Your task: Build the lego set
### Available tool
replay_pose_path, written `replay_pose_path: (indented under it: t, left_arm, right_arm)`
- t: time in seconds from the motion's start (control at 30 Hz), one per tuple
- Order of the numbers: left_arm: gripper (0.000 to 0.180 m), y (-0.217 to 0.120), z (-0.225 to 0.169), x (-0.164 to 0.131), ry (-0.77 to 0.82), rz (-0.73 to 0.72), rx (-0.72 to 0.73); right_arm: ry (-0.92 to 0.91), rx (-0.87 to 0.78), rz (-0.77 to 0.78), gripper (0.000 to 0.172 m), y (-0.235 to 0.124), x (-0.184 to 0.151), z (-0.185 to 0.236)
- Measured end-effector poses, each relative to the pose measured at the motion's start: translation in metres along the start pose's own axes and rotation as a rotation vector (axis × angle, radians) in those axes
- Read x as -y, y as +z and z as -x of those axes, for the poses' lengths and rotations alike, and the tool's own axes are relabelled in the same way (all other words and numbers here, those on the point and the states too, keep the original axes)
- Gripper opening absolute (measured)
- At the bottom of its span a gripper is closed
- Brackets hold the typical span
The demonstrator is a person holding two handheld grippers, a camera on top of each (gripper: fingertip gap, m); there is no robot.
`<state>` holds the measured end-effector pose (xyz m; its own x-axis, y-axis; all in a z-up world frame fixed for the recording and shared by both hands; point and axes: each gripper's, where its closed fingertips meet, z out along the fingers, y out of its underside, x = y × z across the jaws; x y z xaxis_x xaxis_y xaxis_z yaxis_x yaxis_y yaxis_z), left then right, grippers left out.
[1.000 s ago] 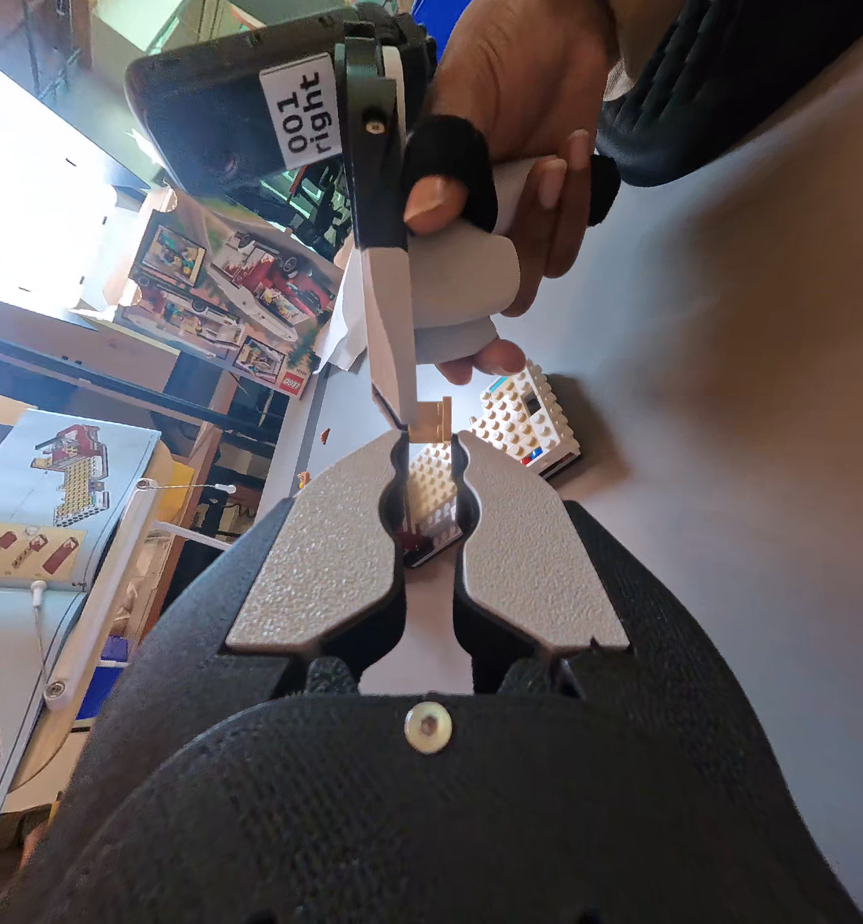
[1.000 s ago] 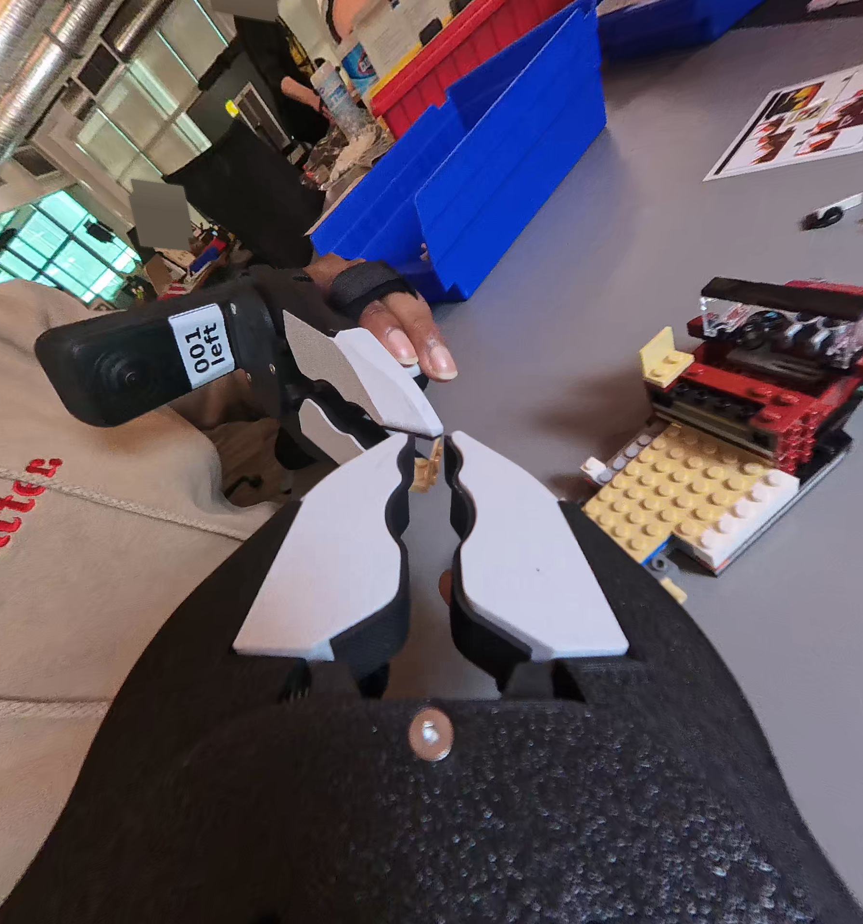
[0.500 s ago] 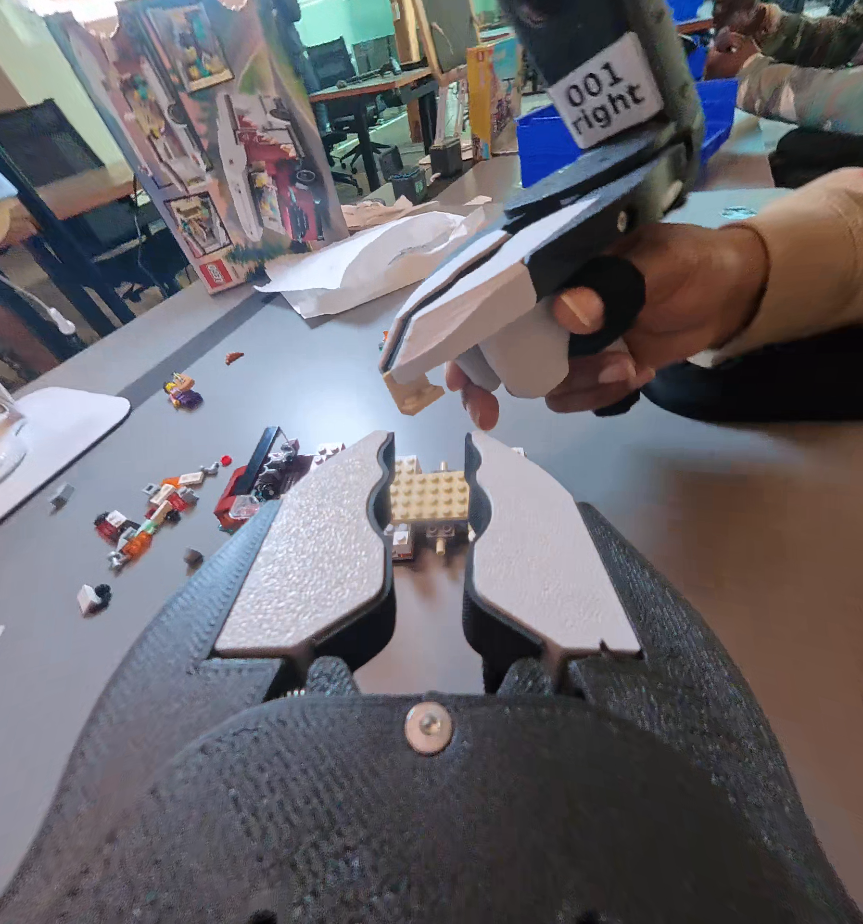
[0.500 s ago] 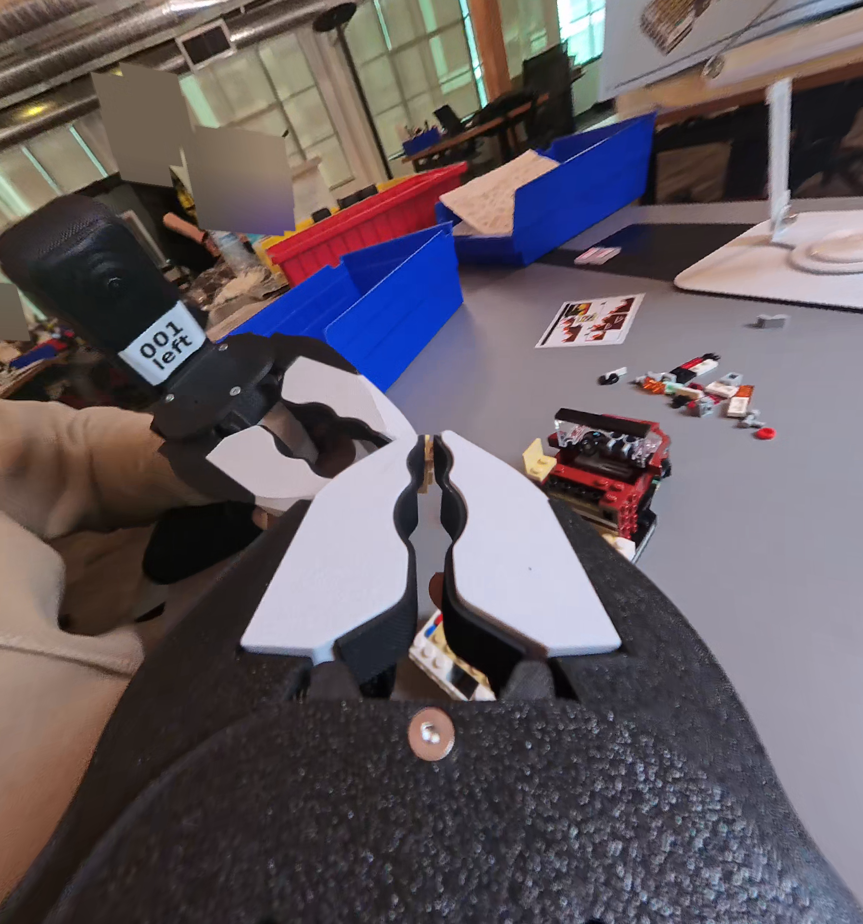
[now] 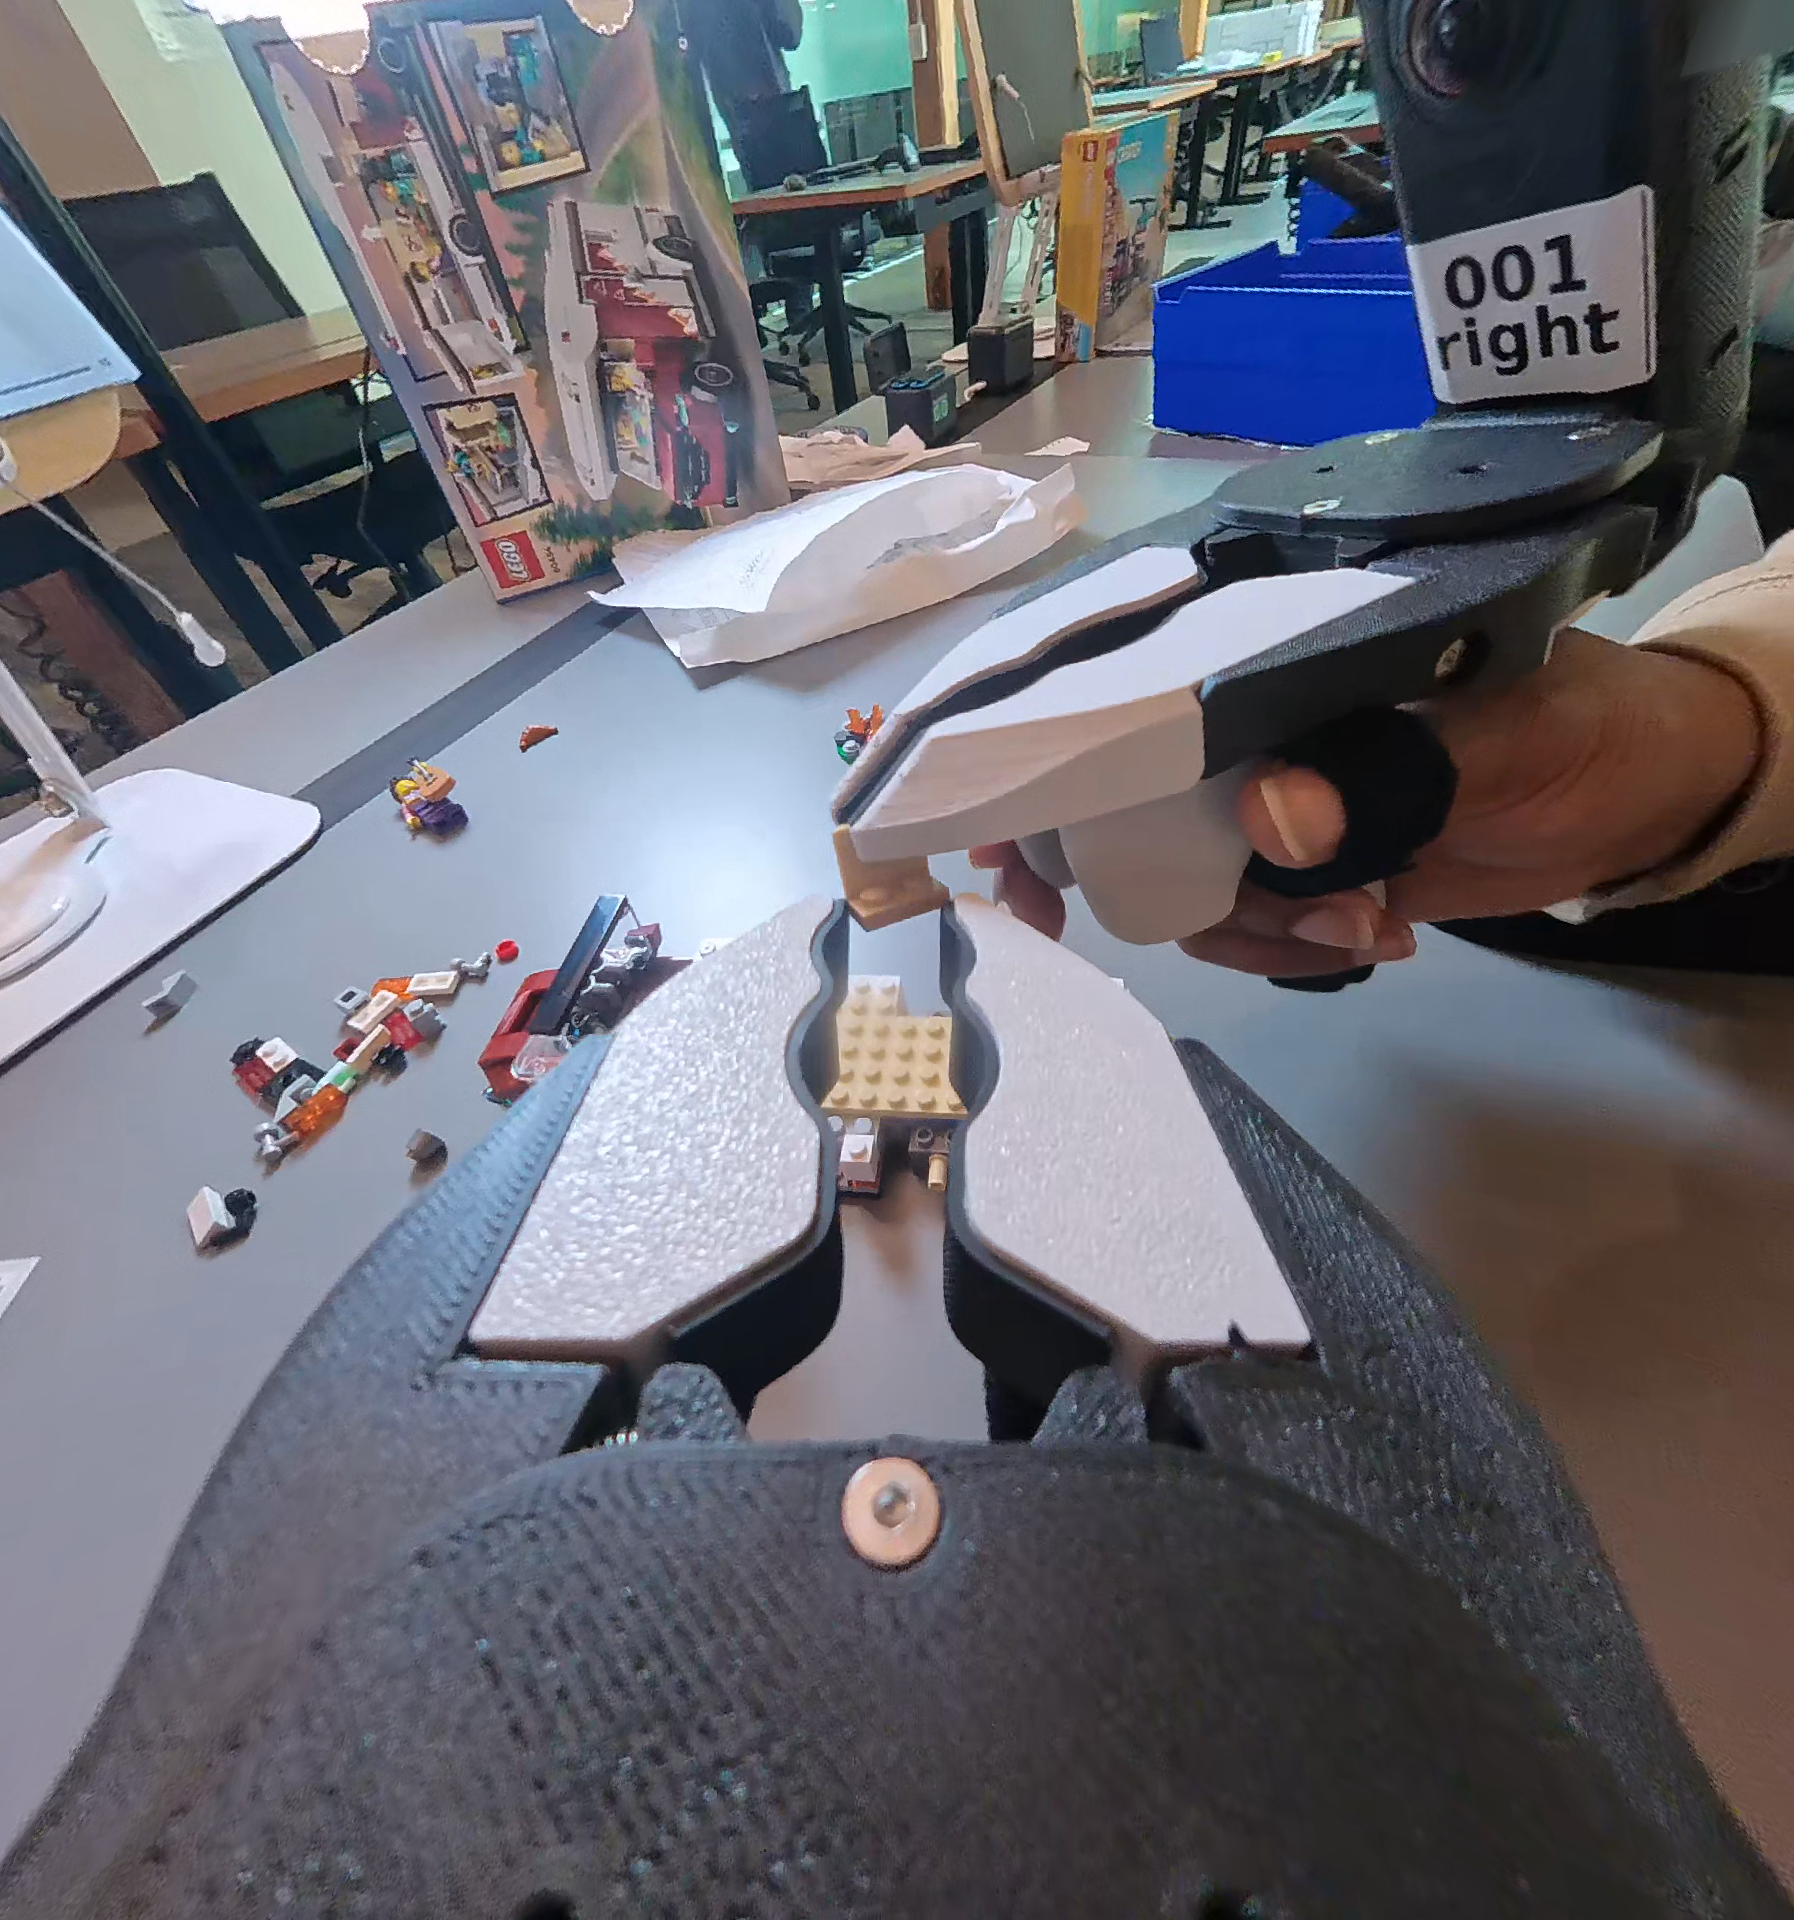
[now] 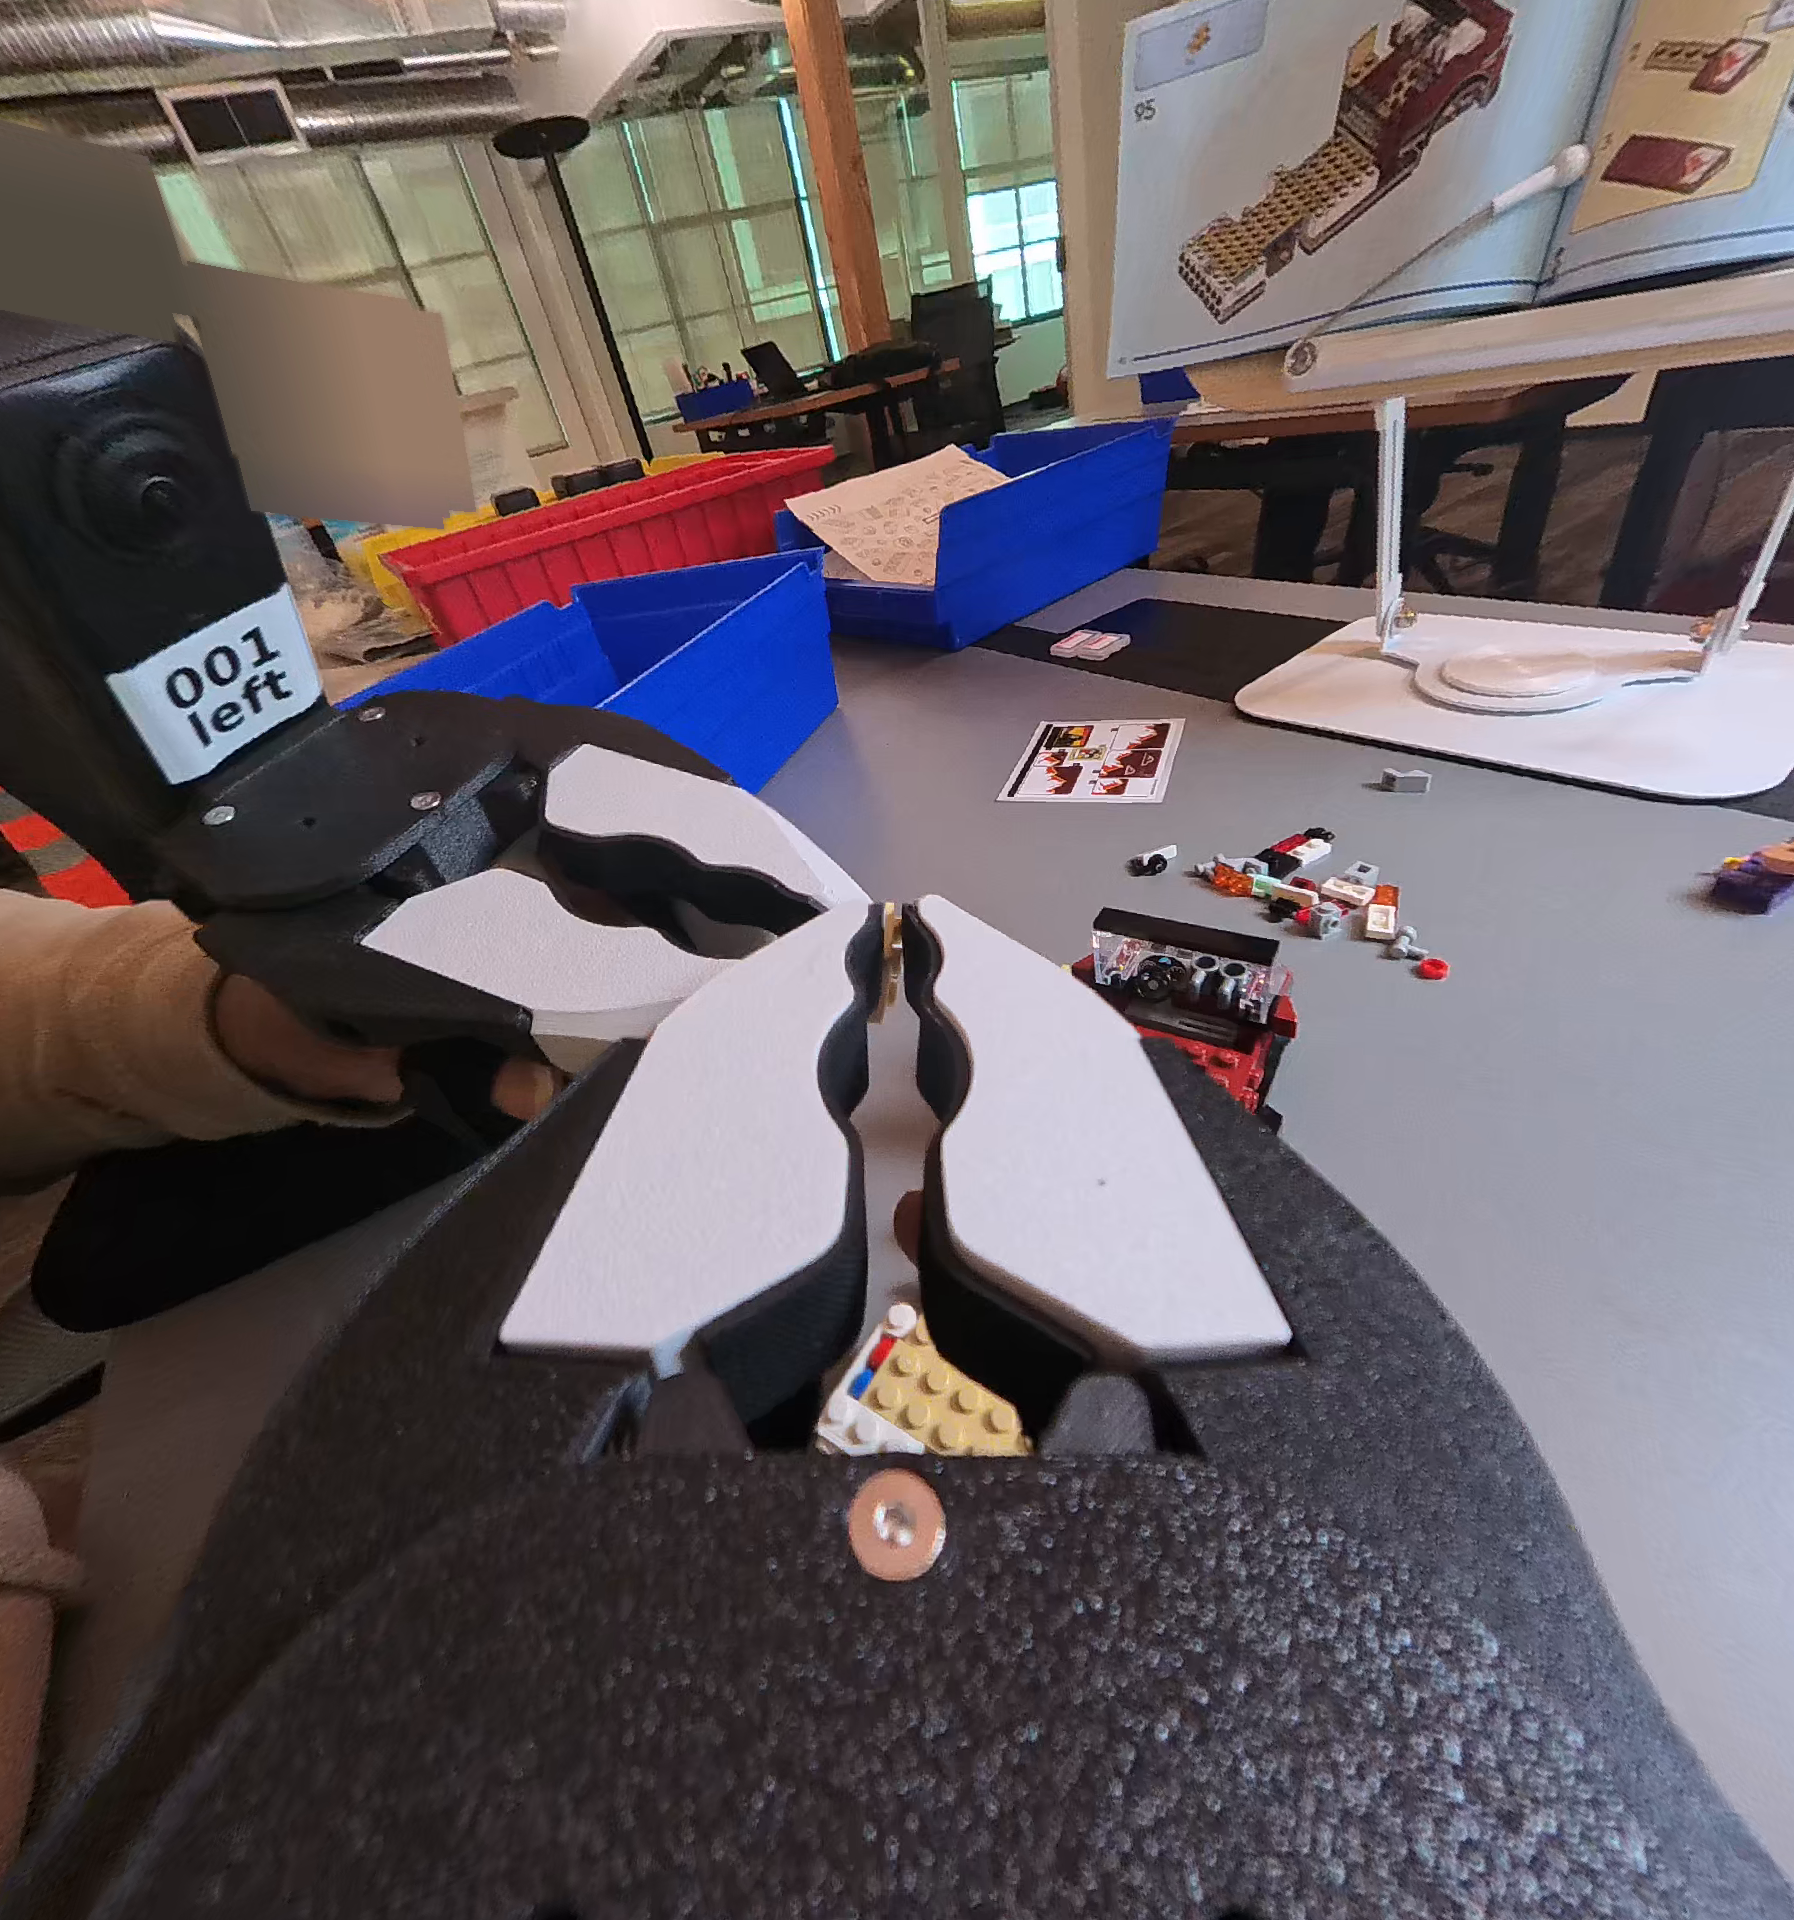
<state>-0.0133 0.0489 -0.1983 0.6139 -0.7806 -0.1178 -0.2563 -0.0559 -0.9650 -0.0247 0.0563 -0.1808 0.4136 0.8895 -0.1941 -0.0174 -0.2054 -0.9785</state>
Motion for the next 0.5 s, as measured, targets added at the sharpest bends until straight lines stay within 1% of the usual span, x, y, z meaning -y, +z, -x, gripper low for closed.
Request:
replay_pose_path:
  t: [0.07, 0.13, 0.17, 0.27, 0.33, 0.4, 0.5]
  left_arm:
    - [0.016, -0.003, -0.003, 0.003, 0.029, -0.029, -0.039]
    - [0.016, -0.008, -0.008, 0.009, 0.047, -0.08, -0.101]
    - [0.016, -0.011, -0.01, 0.012, 0.057, -0.102, -0.128]
    - [0.016, -0.021, -0.023, 0.02, 0.087, -0.174, -0.254]
    - [0.016, -0.025, -0.029, 0.022, 0.078, -0.197, -0.33]
    - [0.016, -0.027, -0.036, 0.024, 0.059, -0.214, -0.408]
    - [0.016, -0.026, -0.042, 0.023, 0.044, -0.216, -0.478]
  right_arm:
    - [-0.012, 0.068, -0.002, 0.005, -0.002, 0.003, 0.006]
    - [-0.024, 0.187, 0.004, 0.008, -0.007, 0.007, 0.015]
    - [-0.046, 0.267, 0.022, 0.013, -0.01, 0.008, 0.021]
    - [-0.161, 0.482, 0.123, 0.024, -0.027, 0.003, 0.034]
    - [-0.206, 0.585, 0.183, 0.025, -0.037, 0.002, 0.037]
    - [-0.199, 0.66, 0.211, 0.025, -0.041, 0.004, 0.041]
    - [-0.19, 0.726, 0.221, 0.025, -0.039, 0.006, 0.045]
